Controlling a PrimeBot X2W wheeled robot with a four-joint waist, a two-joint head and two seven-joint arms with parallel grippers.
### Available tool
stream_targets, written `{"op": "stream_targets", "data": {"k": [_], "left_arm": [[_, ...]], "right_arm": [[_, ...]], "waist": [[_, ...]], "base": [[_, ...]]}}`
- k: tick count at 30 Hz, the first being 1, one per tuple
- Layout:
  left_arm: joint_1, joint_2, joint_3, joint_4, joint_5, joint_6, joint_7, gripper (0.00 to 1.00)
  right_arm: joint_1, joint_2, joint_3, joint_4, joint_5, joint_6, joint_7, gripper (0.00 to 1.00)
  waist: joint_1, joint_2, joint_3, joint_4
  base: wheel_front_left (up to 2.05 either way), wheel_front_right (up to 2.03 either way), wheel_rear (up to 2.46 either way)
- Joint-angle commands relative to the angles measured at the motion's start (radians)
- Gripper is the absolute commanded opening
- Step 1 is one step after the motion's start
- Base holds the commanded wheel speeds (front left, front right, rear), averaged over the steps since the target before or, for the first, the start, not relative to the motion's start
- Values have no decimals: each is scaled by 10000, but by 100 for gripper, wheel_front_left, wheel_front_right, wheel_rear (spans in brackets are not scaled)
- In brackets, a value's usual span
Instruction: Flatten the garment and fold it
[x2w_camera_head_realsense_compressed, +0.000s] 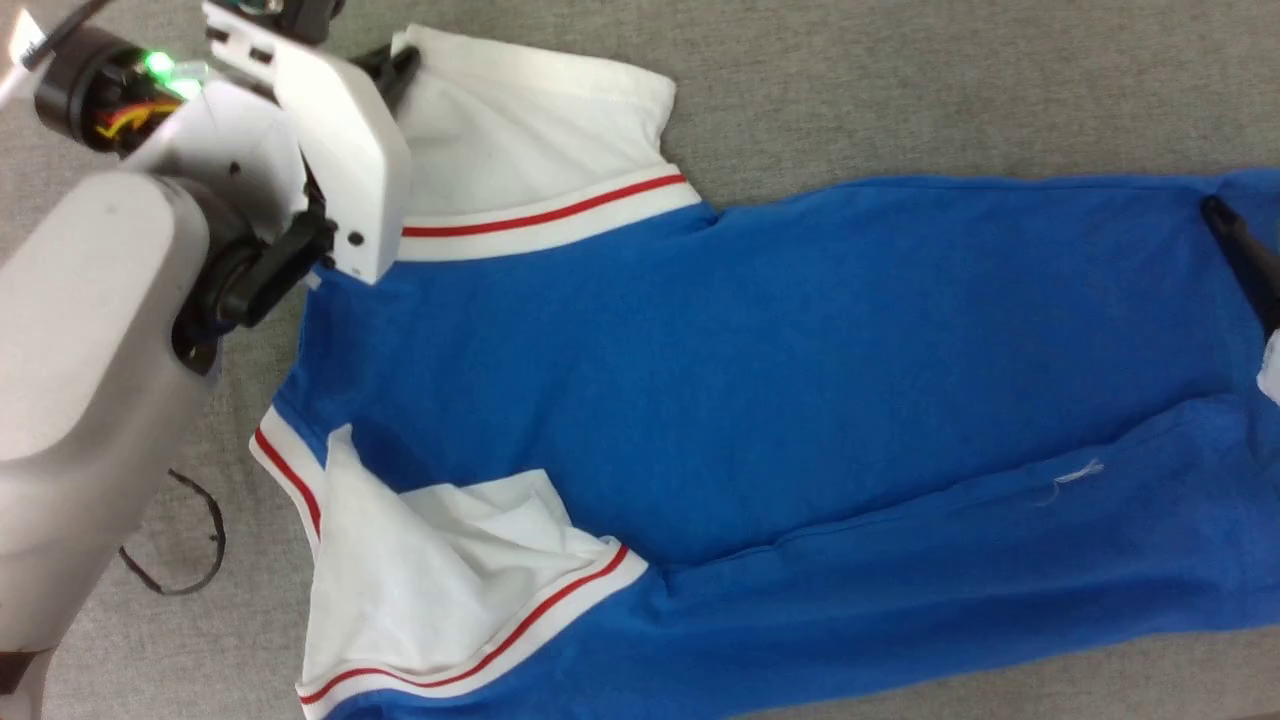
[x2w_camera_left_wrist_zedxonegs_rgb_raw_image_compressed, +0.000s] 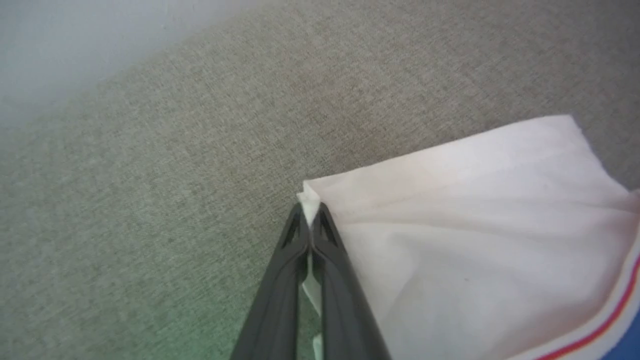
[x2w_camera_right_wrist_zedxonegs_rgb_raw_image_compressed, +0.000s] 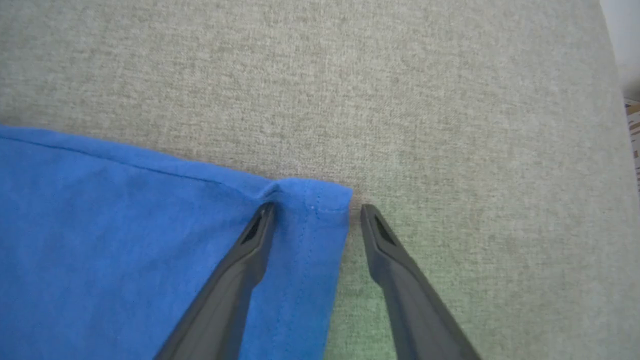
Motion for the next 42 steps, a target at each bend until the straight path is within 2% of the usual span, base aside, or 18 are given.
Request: {"op": "stream_targets", "data": {"k": [1,6,12,17,22,27,28,32,35,38,42], "left_arm": [[-37,-1,-50,81,45,59,-2,0],[-78,17,28,57,174,69,-439,0],[190,45,417,-87,496,165,-2188,0],[1005,299,756,-597,616,414,-3506,0],[2525,630,1009,-1676,489,899,-4419,0],[4491,955,1302,-3059,196,1688,-5099,0],[4491,955,1302,-3059,196,1688,-5099,0],[6329,1145,1524,-4060,-110,2498,-5545,0],[7626,1242,1523,-4476,-297,2934,-5823,0],[8596,1118,1467,-4612,-617,3106,-6105,0],[9413,1038,1186,-4424,-867,3095,-6167,0]], "right_arm": [[-42,-28,181,160,134,-11,303,0],[-173,-81,128,54,204,-11,200,0],[-267,-194,-56,-88,-31,-11,-606,0],[109,-154,-283,-194,-147,-11,-1003,0],[1006,23,-597,-543,-220,-11,-1256,0],[2154,395,-953,-1078,-301,-11,-1393,0],[2154,395,-953,-1078,-301,-11,-1393,0],[3111,852,-1190,-1519,-352,-11,-1410,0],[3873,1245,-1398,-1775,-371,-11,-1377,0],[4557,1615,-1603,-1941,-357,-11,-1312,0],[5272,1858,-1628,-1951,-403,-11,-1265,0]], "waist": [[1,-1,69,72],[1,-1,0,126],[1,-1,-606,151],[1,-1,-1382,199],[1,-1,-2269,358],[1,-1,-3085,524],[1,-1,-3085,524],[1,-1,-3623,588],[1,-1,-3873,647],[1,-1,-3965,706],[1,-1,-3998,728]], "base": [[0,0,0],[0,0,0],[0,0,0],[0,0,0],[0,0,0],[0,0,0],[0,0,0],[0,0,0],[0,0,0],[0,0,0],[0,0,0]]}}
